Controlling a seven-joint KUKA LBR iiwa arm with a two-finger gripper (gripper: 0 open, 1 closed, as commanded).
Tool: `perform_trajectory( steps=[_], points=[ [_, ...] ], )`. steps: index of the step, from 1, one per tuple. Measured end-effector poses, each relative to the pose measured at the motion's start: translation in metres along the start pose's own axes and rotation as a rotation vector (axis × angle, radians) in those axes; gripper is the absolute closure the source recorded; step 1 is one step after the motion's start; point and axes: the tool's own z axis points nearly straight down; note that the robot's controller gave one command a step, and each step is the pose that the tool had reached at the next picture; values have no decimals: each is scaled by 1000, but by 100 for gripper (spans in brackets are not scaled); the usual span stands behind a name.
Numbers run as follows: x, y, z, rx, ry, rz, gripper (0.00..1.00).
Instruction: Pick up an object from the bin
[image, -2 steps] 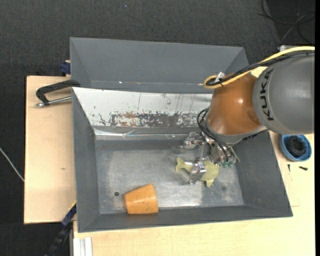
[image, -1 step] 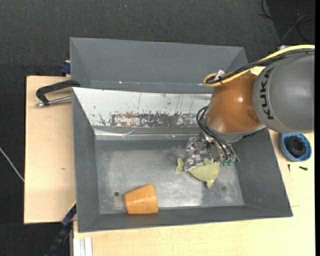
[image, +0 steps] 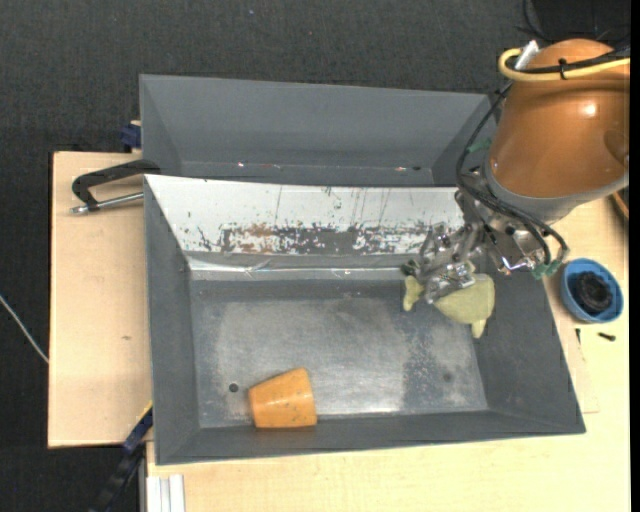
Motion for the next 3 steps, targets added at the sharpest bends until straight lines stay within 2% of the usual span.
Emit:
perform_trajectory(
  steps=[1,2,3],
  points=[
    [1,1,5,-4,8,1,0],
    [11,45,90,-10,20,-88,0],
    [24,35,207,-9,10,-541,0]
  ],
)
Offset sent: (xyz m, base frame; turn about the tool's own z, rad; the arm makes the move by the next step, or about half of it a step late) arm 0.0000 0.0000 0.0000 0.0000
